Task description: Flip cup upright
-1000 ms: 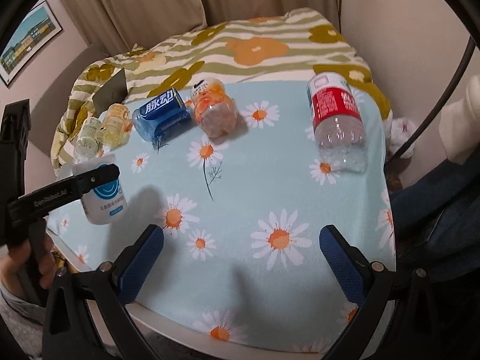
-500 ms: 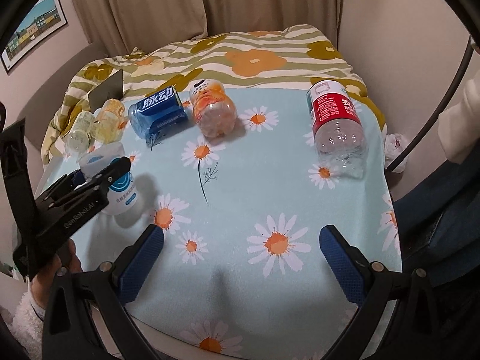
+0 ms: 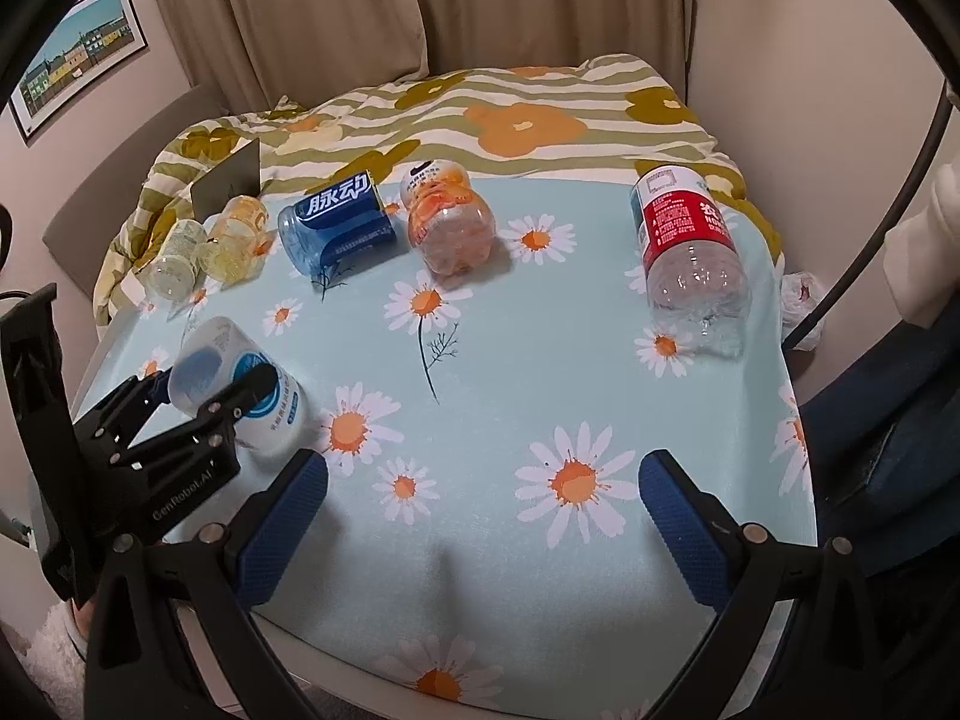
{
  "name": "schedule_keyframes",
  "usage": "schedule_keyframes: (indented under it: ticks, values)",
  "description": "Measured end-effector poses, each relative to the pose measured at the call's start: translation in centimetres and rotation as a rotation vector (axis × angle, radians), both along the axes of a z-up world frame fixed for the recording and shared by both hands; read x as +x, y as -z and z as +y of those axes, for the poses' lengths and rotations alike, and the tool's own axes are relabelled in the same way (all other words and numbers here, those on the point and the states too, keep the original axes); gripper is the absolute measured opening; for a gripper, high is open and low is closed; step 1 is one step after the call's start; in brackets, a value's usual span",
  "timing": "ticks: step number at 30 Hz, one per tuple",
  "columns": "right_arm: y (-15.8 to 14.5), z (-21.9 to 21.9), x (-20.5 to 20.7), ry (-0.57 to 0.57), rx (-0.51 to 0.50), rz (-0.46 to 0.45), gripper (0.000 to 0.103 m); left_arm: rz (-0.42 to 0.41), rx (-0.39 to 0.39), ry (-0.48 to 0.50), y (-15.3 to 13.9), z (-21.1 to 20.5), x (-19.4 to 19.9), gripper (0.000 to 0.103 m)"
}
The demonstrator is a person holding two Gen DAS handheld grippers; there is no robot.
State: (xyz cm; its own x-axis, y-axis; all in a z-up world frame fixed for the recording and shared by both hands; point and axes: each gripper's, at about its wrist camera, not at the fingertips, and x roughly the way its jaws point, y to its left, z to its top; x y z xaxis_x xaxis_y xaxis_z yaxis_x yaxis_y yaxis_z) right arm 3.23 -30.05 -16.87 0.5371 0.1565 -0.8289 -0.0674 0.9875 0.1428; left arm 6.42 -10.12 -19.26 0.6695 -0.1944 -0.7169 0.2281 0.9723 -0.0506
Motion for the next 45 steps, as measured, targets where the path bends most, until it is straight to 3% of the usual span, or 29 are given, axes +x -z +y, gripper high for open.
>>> schedule_keyframes:
  ticks: [7, 9, 10, 19, 33, 39, 45]
  values:
    - [-0.5, 0.1, -0.3, 0.005, -0.003, -0.019, 0.103, 0.024, 0.037, -0.003, -0.1, -0.3, 0.2, 0.069]
    - [-0.7, 0.1, -0.4, 0.007, 0.001, -0.024, 0.103, 0.027, 0.067, -0.010, -0.1, -0.4, 0.3, 0.097]
    - [-0.8, 0.0, -0.5, 0.010, 0.005, -0.026, 0.103, 0.017, 0.084, -0.016, -0.3, -0.4, 0.1, 0.103]
    - [-2.7, 0.4, -1.1, 0.043, 0.007, -0.063, 0.103, 0.011, 0.108, -0.019, -3.5, 1.0, -0.7, 0.103]
    - [-11.3, 5.3, -4.4, 0.142, -0.102, -0.161, 0.103, 0.086, 0.140, -0.107, -13.6, 8.1, -4.7, 0.103]
    - [-13.2, 6.6, -5.7, 0.194, -0.166, -0.166, 0.103, 0.063, 0.133, -0.133, -16.2, 10.4, -6.4, 0.103]
    - [-13.4, 7.7, -6.6, 0.218, -0.168, -0.186, 0.103, 0.014, 0.127, -0.141, -17.3, 11.6, -7.5, 0.103]
